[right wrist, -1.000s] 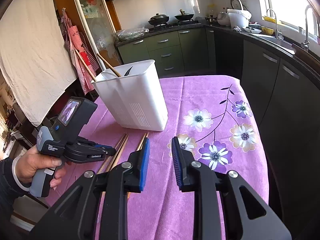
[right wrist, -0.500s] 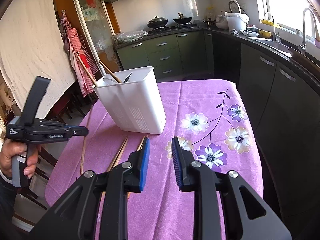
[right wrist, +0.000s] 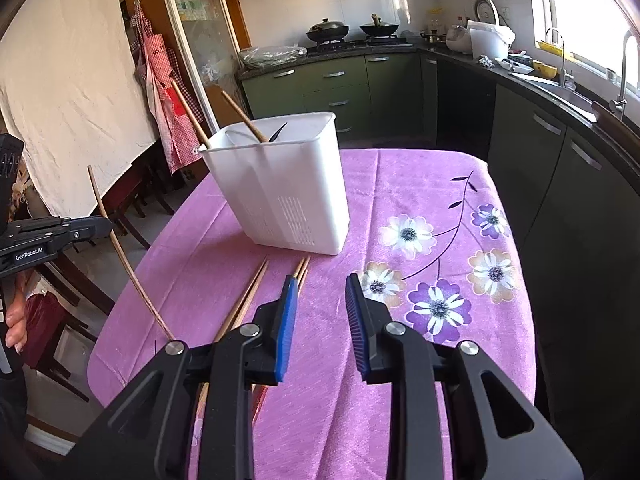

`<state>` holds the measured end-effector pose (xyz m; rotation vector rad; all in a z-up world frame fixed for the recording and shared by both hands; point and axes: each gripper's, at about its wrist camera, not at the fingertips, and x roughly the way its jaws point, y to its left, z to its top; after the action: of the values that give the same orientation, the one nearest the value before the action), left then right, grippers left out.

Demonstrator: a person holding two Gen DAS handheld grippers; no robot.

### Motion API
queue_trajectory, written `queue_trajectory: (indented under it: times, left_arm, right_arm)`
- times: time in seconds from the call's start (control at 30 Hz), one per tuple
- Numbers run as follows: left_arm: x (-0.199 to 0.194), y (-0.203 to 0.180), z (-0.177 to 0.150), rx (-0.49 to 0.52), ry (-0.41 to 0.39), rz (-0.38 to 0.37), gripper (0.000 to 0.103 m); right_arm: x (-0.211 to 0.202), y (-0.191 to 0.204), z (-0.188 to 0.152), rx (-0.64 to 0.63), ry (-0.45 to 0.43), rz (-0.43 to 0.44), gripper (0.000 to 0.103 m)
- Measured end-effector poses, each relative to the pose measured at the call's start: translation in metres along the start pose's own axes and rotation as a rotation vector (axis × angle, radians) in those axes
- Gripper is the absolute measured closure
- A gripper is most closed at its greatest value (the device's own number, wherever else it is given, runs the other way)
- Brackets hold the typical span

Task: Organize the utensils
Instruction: 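Lift the chopstick upright with the left gripper while the right gripper approaches the chopsticks, then close the right gripper on a wooden chopstick and lift it upright while the left gripper holds its chopstick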

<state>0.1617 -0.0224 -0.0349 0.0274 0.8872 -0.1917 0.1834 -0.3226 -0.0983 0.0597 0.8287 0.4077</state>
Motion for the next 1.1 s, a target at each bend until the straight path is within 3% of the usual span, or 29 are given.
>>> queue_trajectory:
  times: [0.2,0.37,0.5,1.1]
  left_arm:
    - [-0.012,0.002,-0.012,0.003,-0.027,-0.022,0.097]
    - [-0.017,0.002,-0.017,0.012,-0.035,-0.027,0.097]
    - [-0.018,0.003,-0.018,0.017,-0.034,-0.029,0.097]
    - [-0.017,-0.001,-0.016,0.035,-0.028,-0.035,0.097]
  right_arm:
    - [0.053,0.006,-0.001,0.009,0.156,0.038,0.076]
    - [0.097,0.014,-0.001,-0.006,0.253,0.011,0.076]
    - [0.124,0.019,-0.004,-0.022,0.317,-0.02,0.082]
    - [0.139,0.03,-0.024,-0.095,0.387,-0.075,0.085]
